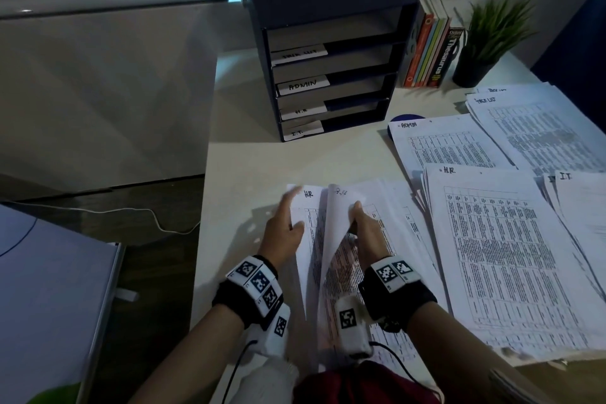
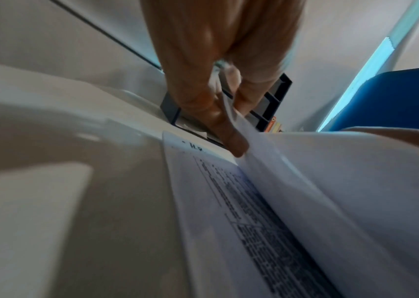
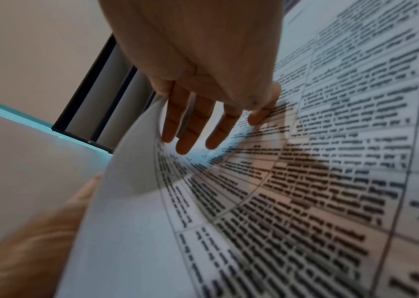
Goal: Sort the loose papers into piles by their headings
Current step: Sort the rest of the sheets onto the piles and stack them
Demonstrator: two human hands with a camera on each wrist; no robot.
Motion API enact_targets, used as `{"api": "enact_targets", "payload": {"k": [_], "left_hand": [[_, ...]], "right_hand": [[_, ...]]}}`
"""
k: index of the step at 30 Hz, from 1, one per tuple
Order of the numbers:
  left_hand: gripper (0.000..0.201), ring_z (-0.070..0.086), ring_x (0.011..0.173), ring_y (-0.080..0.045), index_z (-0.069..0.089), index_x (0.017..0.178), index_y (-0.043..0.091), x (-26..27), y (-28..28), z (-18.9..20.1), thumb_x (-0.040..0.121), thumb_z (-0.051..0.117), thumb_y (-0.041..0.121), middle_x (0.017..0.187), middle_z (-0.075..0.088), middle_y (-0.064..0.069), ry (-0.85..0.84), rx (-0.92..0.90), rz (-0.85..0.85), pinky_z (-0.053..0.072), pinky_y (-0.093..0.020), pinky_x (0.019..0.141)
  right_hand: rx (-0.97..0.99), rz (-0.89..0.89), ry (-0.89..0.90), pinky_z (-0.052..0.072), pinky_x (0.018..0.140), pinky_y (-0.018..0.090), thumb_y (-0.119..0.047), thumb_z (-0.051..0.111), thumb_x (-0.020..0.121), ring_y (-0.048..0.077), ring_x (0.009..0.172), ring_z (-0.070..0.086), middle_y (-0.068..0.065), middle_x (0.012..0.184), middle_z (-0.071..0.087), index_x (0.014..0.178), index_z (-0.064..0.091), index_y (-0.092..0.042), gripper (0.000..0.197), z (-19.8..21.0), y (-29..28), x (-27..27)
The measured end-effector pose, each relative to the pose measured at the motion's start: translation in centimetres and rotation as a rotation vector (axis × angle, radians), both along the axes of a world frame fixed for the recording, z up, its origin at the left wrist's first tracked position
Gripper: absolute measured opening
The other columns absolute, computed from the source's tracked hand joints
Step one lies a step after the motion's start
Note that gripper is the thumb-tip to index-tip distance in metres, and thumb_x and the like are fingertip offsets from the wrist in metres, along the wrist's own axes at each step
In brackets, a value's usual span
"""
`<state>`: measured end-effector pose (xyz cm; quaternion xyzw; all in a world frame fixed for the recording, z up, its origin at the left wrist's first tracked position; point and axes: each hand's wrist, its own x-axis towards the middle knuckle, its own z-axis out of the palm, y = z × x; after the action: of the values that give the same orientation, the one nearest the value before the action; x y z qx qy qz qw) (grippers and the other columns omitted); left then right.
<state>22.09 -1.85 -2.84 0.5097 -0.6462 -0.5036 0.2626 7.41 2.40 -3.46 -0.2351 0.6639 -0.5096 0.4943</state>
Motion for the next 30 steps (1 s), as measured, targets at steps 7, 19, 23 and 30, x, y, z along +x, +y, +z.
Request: {"api": "enact_targets", "payload": {"k": [7, 19, 23, 30], "left_hand": [[0.039, 0.059, 0.100, -0.008, 0.067, 0.108, 0.008, -1.1, 0.6, 1.5, 0.073, 0.076, 0.024, 0.108, 0.067, -0.001, -0.049, -0.022, -0.025, 0.042, -0.018, 0.090], [0.017, 0.053, 0.065, -0.016, 0.065, 0.087, 0.012, -0.4, 0.0, 0.1, 0.085, 0.053, 0.000, 0.076, 0.061, -0.004, -0.024, 0.083, 0.107, 0.044, -0.025, 0.065], [0.052, 0.059, 0.085, -0.022, 0.044, 0.132, 0.020, 0.3, -0.2, -0.7, 0.087, 0.041, -0.006, 0.104, 0.061, 0.000, -0.021, 0.180, 0.214, 0.049, -0.032, 0.073], [0.033, 0.050, 0.119, -0.022, 0.042, 0.129, 0.029, -0.5, 0.0, 0.4, 0.099, 0.029, 0.033, 0.130, 0.054, -0.007, 0.242, 0.401, -0.055, 0.035, -0.036, 0.101]], "right_hand": [[-0.069, 0.134, 0.008, 0.052, 0.065, 0.017, -0.027, 0.039, 0.099, 0.016, 0.075, 0.064, 0.012, 0.087, 0.067, 0.091, 0.067, -0.007, 0.035, 0.9, -0.2, 0.8], [0.060, -0.009, 0.086, 0.045, 0.056, 0.023, 0.002, 0.052, 0.085, 0.024, 0.071, 0.054, 0.014, 0.082, 0.058, 0.088, 0.053, -0.003, 0.005, -0.2, -0.9, 0.5], [0.002, -0.198, 0.059, 0.046, 0.076, 0.040, 0.011, 0.044, 0.080, 0.026, 0.083, 0.051, 0.015, 0.100, 0.049, 0.109, 0.034, -0.020, 0.044, -0.5, -0.2, -0.2], [-0.059, -0.014, 0.094, 0.049, 0.076, 0.034, -0.039, 0.050, 0.088, 0.022, 0.094, 0.056, 0.013, 0.098, 0.062, 0.097, 0.061, -0.003, 0.039, 1.0, -0.6, 0.5]]}}
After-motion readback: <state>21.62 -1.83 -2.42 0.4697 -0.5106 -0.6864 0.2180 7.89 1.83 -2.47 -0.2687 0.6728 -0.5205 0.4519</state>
